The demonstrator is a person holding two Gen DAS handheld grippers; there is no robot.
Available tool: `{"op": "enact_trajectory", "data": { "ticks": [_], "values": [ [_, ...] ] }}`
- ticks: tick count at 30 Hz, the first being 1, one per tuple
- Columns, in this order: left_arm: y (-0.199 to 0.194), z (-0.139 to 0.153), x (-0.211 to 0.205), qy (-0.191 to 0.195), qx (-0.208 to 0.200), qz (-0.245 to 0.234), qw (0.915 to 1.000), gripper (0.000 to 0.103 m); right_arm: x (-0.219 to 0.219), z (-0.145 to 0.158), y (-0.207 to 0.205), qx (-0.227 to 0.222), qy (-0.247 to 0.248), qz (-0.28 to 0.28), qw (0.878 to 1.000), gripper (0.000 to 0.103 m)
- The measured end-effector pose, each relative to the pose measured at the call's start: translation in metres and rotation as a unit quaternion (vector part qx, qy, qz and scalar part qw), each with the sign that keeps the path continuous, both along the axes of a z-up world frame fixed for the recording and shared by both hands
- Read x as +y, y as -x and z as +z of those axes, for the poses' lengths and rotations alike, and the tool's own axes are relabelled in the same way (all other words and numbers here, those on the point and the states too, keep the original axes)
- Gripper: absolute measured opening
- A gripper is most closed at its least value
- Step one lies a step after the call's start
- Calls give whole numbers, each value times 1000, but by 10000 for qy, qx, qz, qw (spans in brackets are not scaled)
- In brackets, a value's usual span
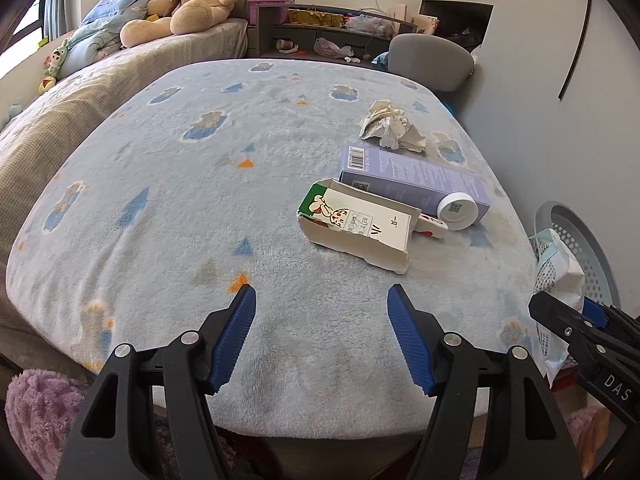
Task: Collect trash
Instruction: 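Move the left gripper toward the white-green milk carton while the right gripper holds the wipes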
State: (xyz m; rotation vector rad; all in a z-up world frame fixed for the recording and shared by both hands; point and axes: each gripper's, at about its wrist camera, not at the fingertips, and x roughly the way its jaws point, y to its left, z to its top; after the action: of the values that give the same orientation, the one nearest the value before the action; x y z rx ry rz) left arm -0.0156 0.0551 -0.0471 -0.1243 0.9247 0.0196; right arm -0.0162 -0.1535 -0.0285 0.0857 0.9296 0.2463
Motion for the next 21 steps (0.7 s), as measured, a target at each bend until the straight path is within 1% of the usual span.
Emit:
{"op": "enact_trajectory", "data": {
  "ticks": [5, 13, 21],
  "values": [
    [-6, -3, -8, 18, 51, -74, 10000, 66, -7, 3, 6, -73, -9, -121, 9999, 53],
    [-24, -12, -29, 45, 140, -198, 9997, 66, -21, 2, 9, -32, -165, -252, 9995, 53],
    [-53, -26, -41, -49, 294, -58, 9995, 66, -29, 5, 13, -28, -328, -274, 9991, 53]
  ]
}}
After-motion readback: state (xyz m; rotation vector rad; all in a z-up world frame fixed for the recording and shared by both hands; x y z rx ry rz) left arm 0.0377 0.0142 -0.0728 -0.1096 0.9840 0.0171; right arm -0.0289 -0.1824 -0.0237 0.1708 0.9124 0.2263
